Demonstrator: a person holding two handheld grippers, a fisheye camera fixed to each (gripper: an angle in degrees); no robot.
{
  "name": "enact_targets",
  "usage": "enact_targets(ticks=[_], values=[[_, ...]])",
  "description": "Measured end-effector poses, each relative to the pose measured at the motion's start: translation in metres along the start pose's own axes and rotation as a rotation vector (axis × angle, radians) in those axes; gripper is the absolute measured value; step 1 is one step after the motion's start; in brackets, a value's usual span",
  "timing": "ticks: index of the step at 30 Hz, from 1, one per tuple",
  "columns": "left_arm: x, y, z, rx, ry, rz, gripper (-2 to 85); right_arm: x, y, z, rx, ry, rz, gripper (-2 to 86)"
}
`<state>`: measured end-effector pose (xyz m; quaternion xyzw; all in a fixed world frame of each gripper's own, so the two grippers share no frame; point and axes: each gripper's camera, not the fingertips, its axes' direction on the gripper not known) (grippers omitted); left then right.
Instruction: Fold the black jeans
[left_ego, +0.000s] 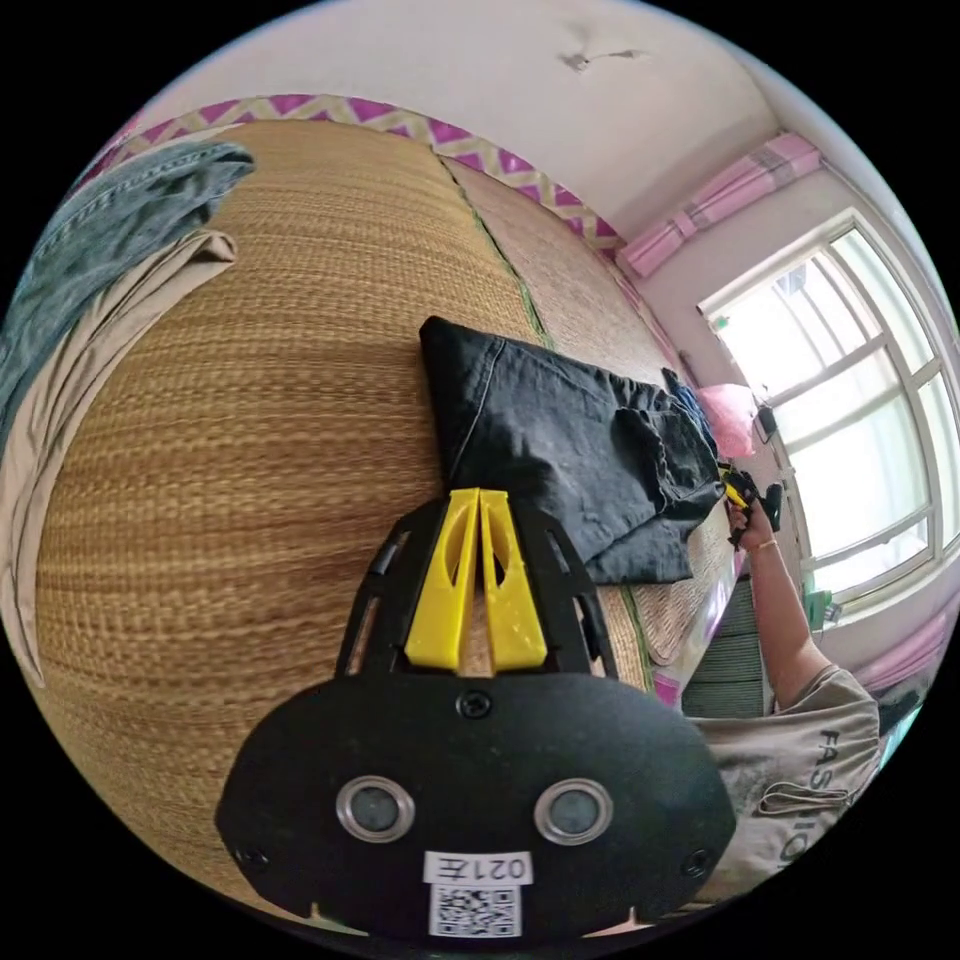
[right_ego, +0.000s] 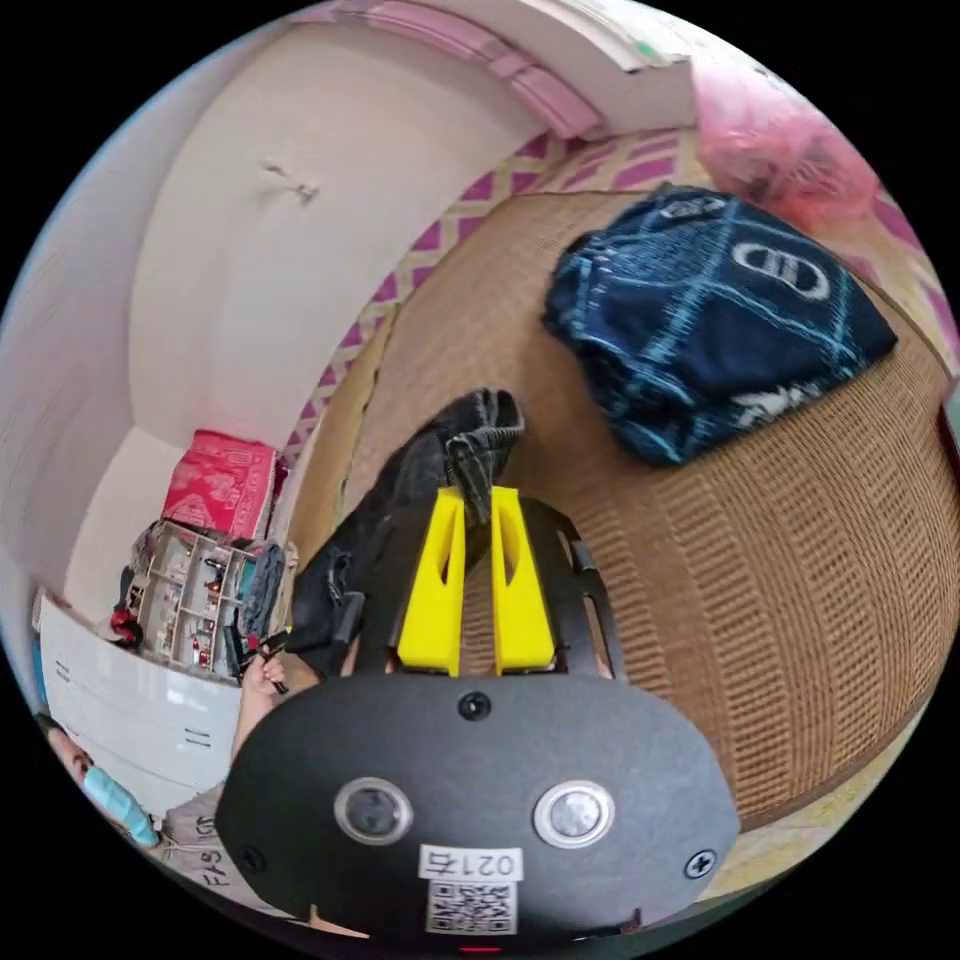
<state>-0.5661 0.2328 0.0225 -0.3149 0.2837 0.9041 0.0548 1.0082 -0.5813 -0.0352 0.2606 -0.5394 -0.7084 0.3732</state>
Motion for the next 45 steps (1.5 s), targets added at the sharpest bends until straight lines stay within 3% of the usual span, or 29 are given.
enact_targets(ticks=[2,6,9,13,16,21,24,28,37,45], values=[[0.019,-0.003,0.01,-0.008,-0.031,0.044,-0.9,0.044,0.027,-0.013,-0.01,0.031,0.036,5.0],[0.055,0.01,-0.006,0.05,-0.167,0.157,-0.9,0.037,0.063,-0.033,-0.032,0.031,-0.028,7.7],[0.115,0.036,-0.028,0.203,-0.202,0.328,-0.6,-0.051,0.122,-0.068,0.049,0.217,-0.226,10.6],[0.226,0.048,0.016,0.172,-0.221,0.629,2.5,-0.235,0.264,-0.07,0.26,0.476,-0.706,9.0],[0.269,0.036,0.06,0.128,-0.15,0.669,4.9,-0.312,0.322,-0.009,0.219,0.527,-0.872,10.8],[0.307,0.021,0.12,0.074,-0.096,0.682,0.3,-0.314,0.328,0.096,0.053,0.538,-0.73,4.7],[0.324,0.016,0.145,0.076,-0.066,0.676,-0.6,-0.315,0.35,0.167,-0.109,0.692,-0.762,0.4],[0.339,0.008,0.171,0.05,-0.099,0.657,-0.3,-0.336,0.409,0.203,-0.113,0.829,-0.824,-0.5],[0.335,0.01,0.203,-0.109,-0.189,0.718,11.1,-0.267,0.415,0.16,-0.218,0.421,-0.572,-0.6],[0.302,0.011,0.226,-0.148,-0.321,0.731,6.5,-0.266,0.481,0.166,-0.214,0.452,-0.59,-0.6]])
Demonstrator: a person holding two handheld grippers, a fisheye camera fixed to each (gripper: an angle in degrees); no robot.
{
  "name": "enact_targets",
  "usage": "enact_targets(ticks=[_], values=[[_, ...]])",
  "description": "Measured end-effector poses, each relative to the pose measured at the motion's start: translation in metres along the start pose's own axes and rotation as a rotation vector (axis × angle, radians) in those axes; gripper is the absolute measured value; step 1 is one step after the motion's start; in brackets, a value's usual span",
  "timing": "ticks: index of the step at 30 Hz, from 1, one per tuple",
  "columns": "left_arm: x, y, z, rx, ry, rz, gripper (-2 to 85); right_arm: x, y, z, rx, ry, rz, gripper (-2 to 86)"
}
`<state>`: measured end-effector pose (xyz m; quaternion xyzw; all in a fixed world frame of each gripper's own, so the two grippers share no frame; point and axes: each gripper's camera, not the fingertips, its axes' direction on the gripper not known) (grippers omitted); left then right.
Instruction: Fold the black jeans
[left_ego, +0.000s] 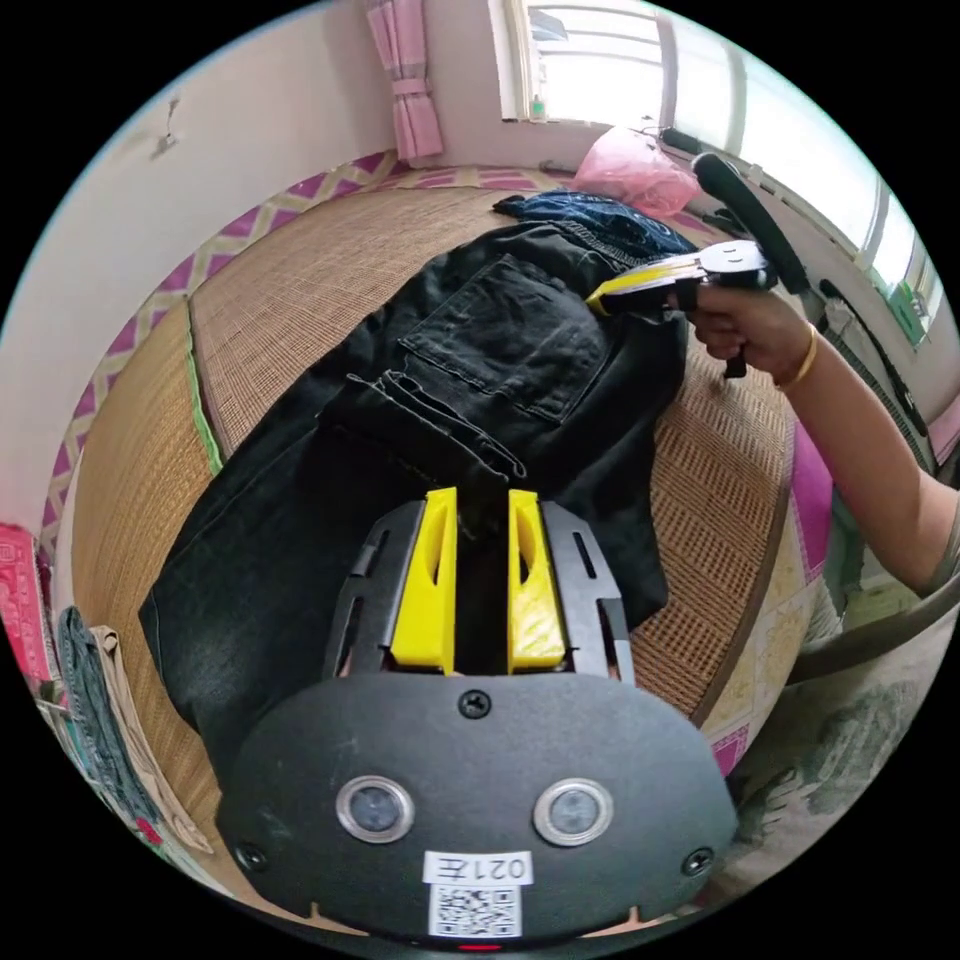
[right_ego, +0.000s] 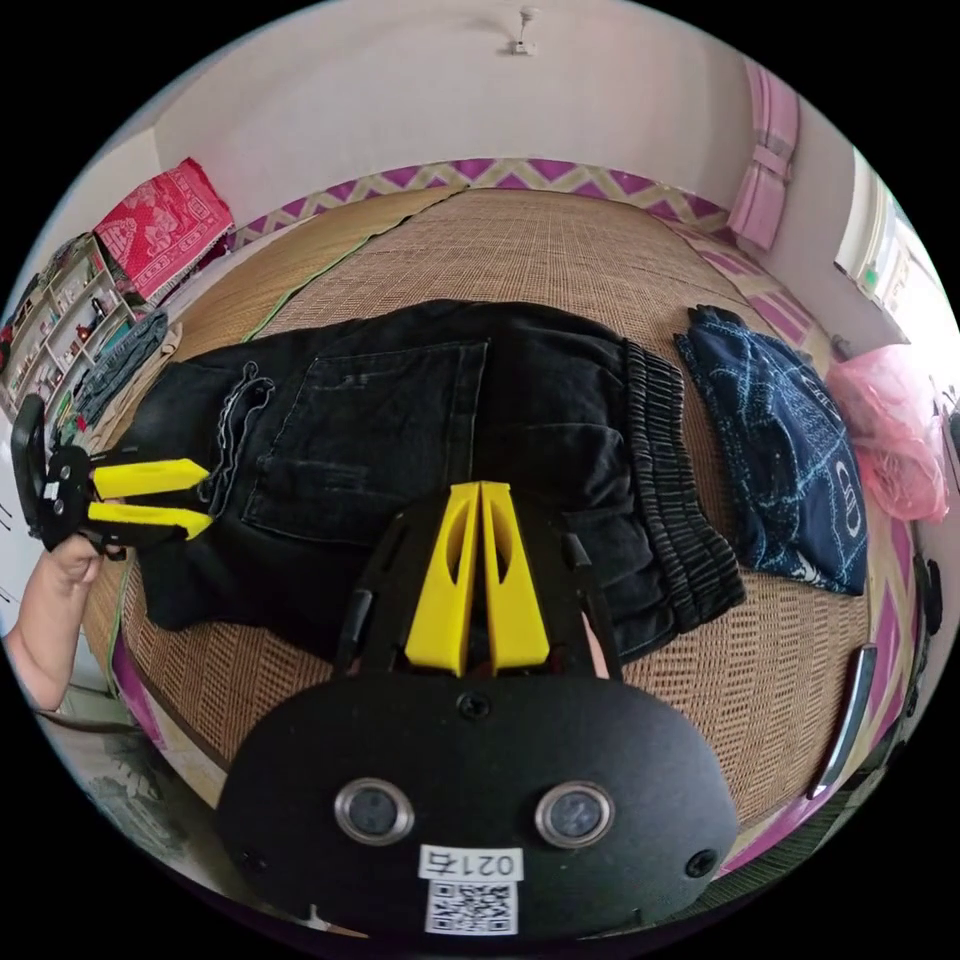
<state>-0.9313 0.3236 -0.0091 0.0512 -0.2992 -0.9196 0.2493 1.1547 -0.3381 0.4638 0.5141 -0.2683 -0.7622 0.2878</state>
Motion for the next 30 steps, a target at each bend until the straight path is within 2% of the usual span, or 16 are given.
enact_targets(ticks=[3,5,6,8,11,15,19,21,23,27,30], values=[[-0.055,0.029,-0.023,0.125,0.144,-0.163,3.0,-0.013,0.018,0.003,-0.001,0.005,-0.002,-0.6],[-0.127,0.082,-0.072,0.367,0.335,-0.378,2.1,-0.022,0.031,0.006,-0.002,0.009,-0.003,-0.6],[-0.144,0.098,-0.086,0.418,0.353,-0.416,1.9,-0.024,0.034,0.007,-0.002,0.01,-0.003,-0.6],[-0.208,0.173,-0.151,0.586,0.323,-0.543,1.0,-0.034,0.046,0.01,-0.003,0.013,-0.004,-0.7],[-0.28,0.283,-0.227,0.703,0.184,-0.676,0.3,-0.043,0.059,0.014,-0.005,0.009,-0.002,-0.7],[-0.36,0.413,-0.267,0.677,0.023,-0.85,-0.1,-0.055,0.071,0.021,-0.006,0.01,-0.002,-0.6],[-0.436,0.546,-0.24,0.539,-0.08,-1.109,-0.3,-0.074,0.082,0.03,-0.008,0.032,-0.011,-0.7],[-0.456,0.596,-0.226,0.512,-0.102,-1.207,-0.3,-0.081,0.086,0.035,-0.009,0.036,-0.013,-0.7],[-0.473,0.653,-0.22,0.56,-0.061,-1.291,-0.3,-0.082,0.088,0.041,-0.011,0.011,0.003,-0.9],[-0.478,0.691,-0.22,0.606,0.001,-1.292,-0.3,-0.077,0.081,0.05,-0.071,-0.044,-0.018,-1.0],[-0.473,0.698,-0.221,0.609,0.021,-1.247,-0.3,-0.083,0.073,0.052,-0.181,0.002,-0.096,-1.0]])
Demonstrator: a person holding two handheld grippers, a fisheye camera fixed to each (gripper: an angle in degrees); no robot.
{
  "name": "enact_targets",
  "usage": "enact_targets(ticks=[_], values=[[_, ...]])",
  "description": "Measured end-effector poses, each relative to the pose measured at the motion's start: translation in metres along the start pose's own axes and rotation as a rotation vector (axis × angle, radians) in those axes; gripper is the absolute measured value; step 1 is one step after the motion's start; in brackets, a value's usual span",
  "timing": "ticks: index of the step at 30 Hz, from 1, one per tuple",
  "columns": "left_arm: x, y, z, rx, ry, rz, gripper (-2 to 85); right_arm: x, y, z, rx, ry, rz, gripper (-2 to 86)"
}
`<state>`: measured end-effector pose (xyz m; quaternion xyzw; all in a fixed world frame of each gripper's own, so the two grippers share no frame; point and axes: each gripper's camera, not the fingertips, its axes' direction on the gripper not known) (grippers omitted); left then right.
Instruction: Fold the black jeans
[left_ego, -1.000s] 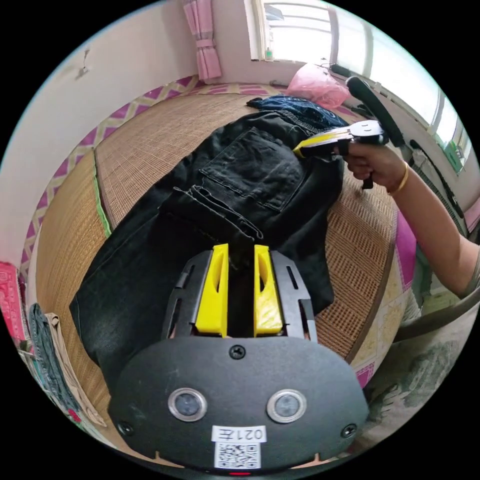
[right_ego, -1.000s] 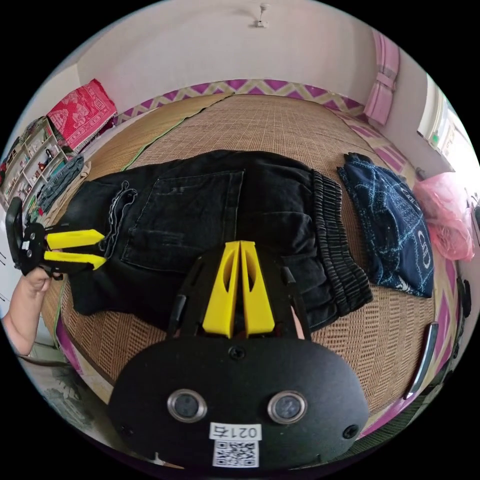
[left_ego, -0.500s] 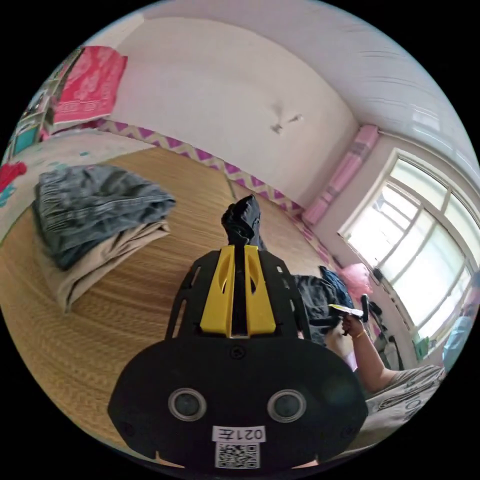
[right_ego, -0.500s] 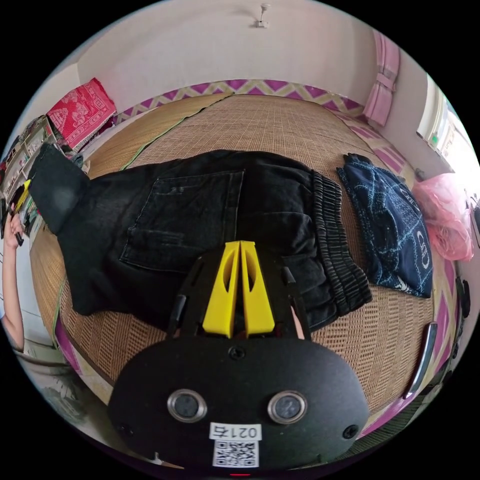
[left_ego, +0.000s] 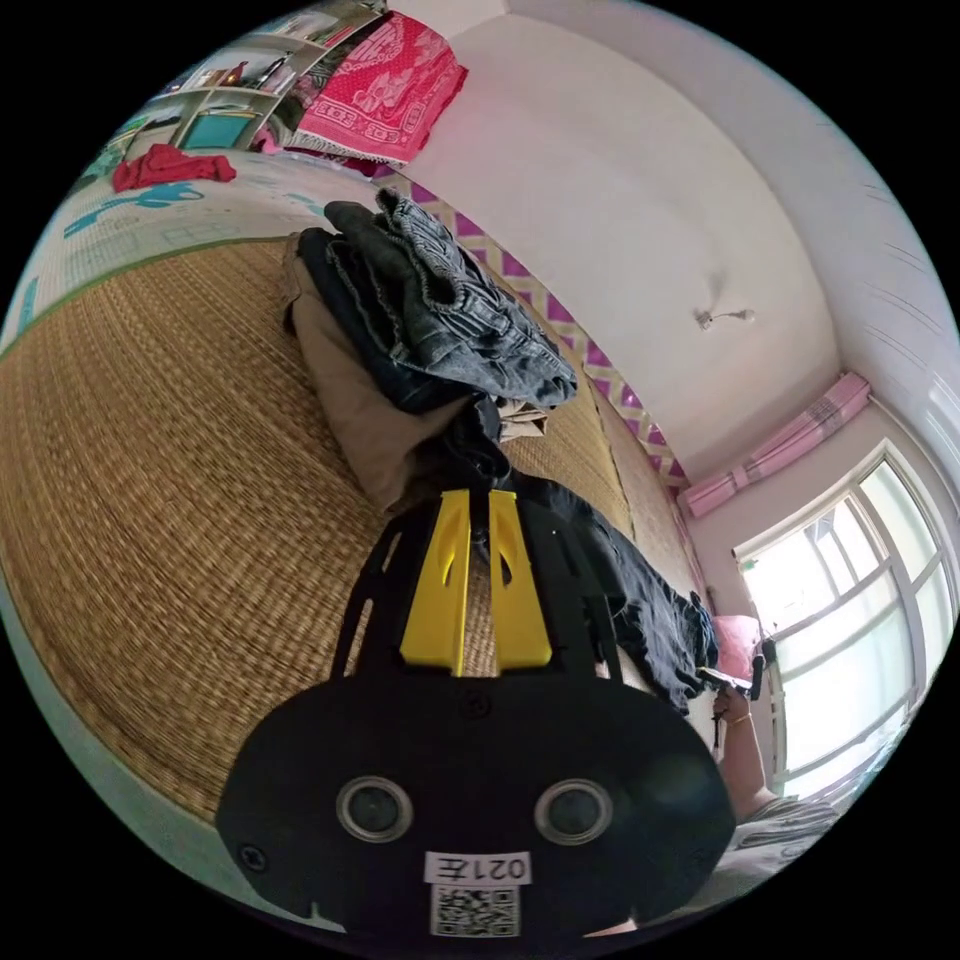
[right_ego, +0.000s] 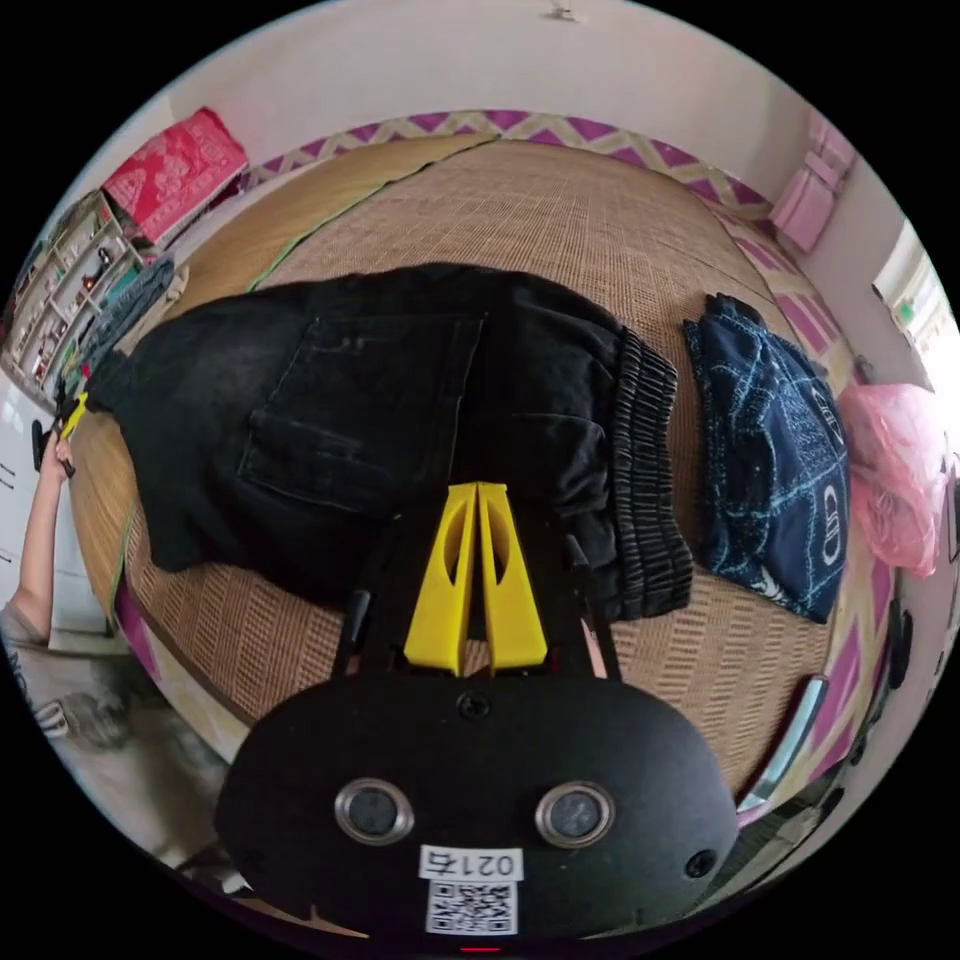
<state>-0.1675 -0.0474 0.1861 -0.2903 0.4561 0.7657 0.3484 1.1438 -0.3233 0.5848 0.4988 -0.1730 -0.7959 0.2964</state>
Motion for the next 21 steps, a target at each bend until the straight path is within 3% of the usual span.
enact_targets(ticks=[11,16,18,21], values=[[0.007,0.031,-0.006,-0.106,0.032,0.119,-0.2,0.019,0.031,0.002,-0.121,0.07,0.012,-1.0],[-0.008,0.041,0.0,-0.144,0.044,0.078,0.0,0.007,0.022,0.0,-0.143,0.108,0.022,-0.9],[-0.016,0.042,-0.01,-0.093,0.102,0.038,0.2,-0.018,0.007,-0.003,-0.153,0.152,-0.014,-0.9],[-0.015,0.048,-0.049,0.089,0.154,0.014,0.0,-0.08,-0.011,-0.053,0.069,0.227,-0.176,-0.5]])
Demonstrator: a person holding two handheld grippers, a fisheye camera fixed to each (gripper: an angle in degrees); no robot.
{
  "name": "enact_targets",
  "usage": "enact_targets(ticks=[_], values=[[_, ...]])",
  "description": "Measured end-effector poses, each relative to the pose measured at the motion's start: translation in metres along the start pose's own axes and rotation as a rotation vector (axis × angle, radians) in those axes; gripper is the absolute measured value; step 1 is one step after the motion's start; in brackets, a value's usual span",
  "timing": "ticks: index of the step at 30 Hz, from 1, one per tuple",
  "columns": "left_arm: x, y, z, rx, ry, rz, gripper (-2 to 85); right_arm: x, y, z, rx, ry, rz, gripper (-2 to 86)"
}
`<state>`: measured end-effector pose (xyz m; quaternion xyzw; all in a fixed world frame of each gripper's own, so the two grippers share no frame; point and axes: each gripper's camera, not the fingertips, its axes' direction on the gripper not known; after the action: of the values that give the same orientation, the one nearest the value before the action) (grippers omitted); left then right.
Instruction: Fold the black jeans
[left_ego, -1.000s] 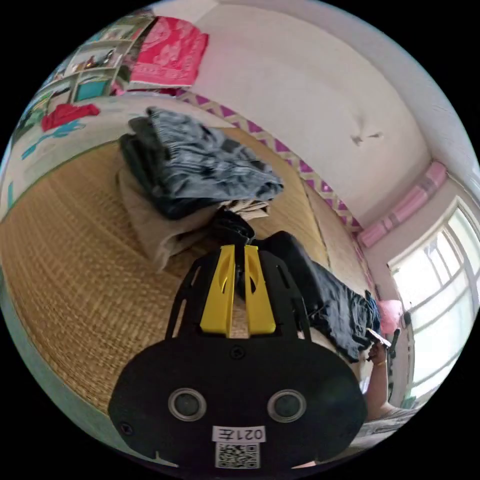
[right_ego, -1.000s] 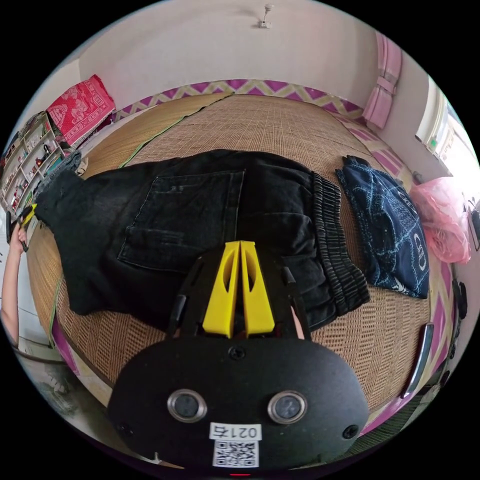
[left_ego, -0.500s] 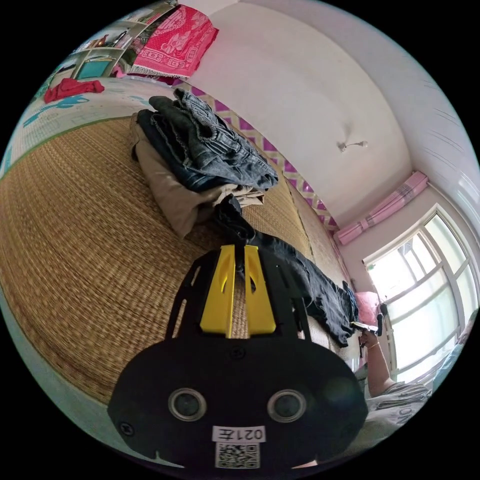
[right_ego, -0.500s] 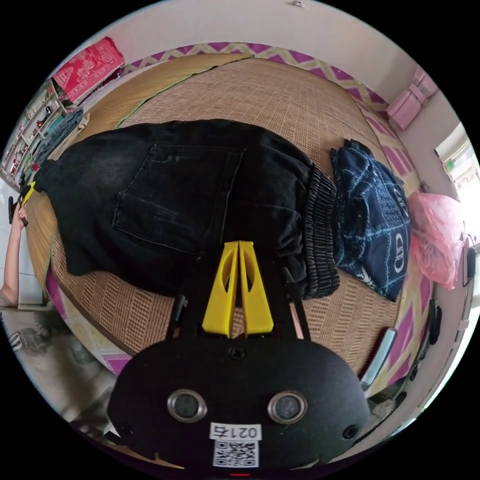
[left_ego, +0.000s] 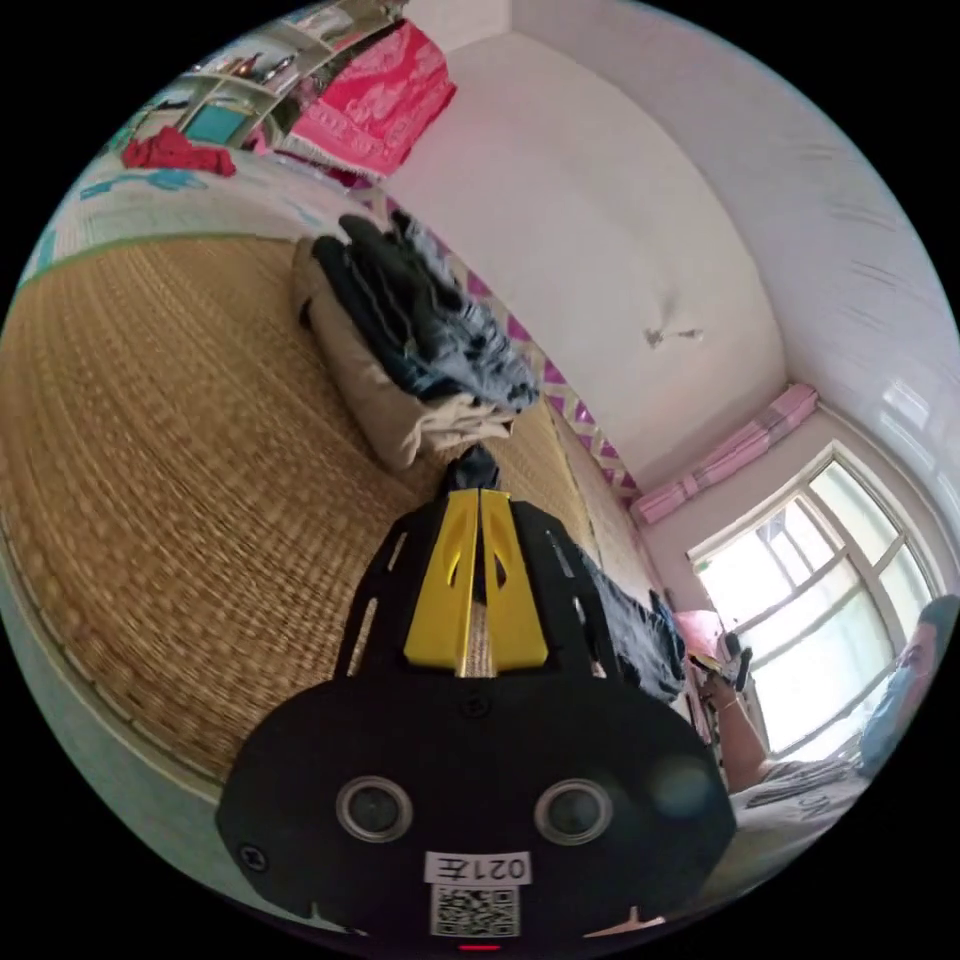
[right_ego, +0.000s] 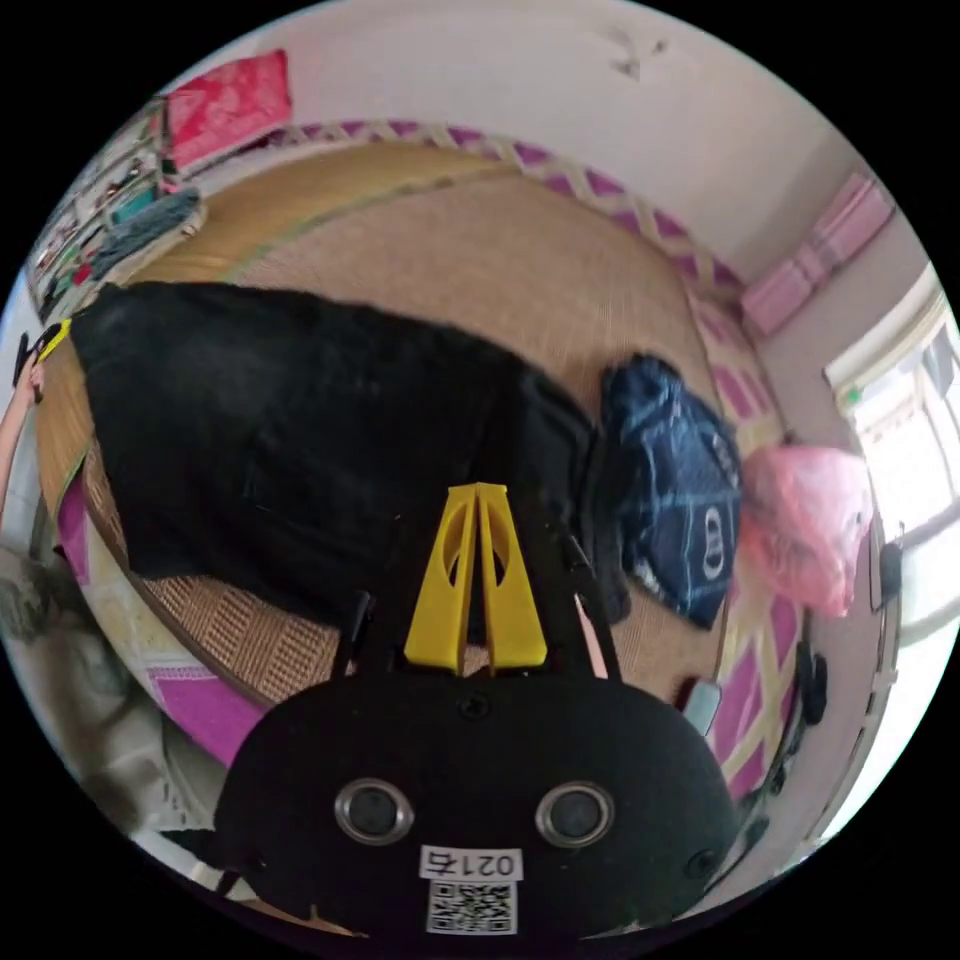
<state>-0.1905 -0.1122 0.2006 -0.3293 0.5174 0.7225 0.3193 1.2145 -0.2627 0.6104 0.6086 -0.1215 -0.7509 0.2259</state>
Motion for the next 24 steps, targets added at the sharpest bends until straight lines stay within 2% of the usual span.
enact_targets(ticks=[2,4,8,17,21,24], values=[[0.04,-0.006,-0.009,0.039,0.039,0.13,1.5,-0.034,-0.03,-0.032,0.179,0.018,-0.111,1.4],[0.083,-0.013,0.012,-0.032,0.042,0.264,4.6,-0.055,-0.065,-0.031,0.223,0.081,-0.201,4.6],[0.187,-0.019,0.104,-0.251,0.04,0.586,6.7,-0.049,-0.163,0.015,0.152,0.062,-0.329,9.0],[0.3,-0.017,0.291,-0.665,0.05,0.901,9.6,0.027,-0.311,0.127,-0.05,-0.166,-0.395,8.9],[0.326,-0.004,0.327,-0.77,0.03,0.976,10.4,0.054,-0.339,0.14,-0.089,-0.264,-0.401,2.9],[0.335,0.001,0.343,-0.814,0.013,0.975,8.2,0.089,-0.347,0.118,-0.03,-0.343,-0.38,0.3]])
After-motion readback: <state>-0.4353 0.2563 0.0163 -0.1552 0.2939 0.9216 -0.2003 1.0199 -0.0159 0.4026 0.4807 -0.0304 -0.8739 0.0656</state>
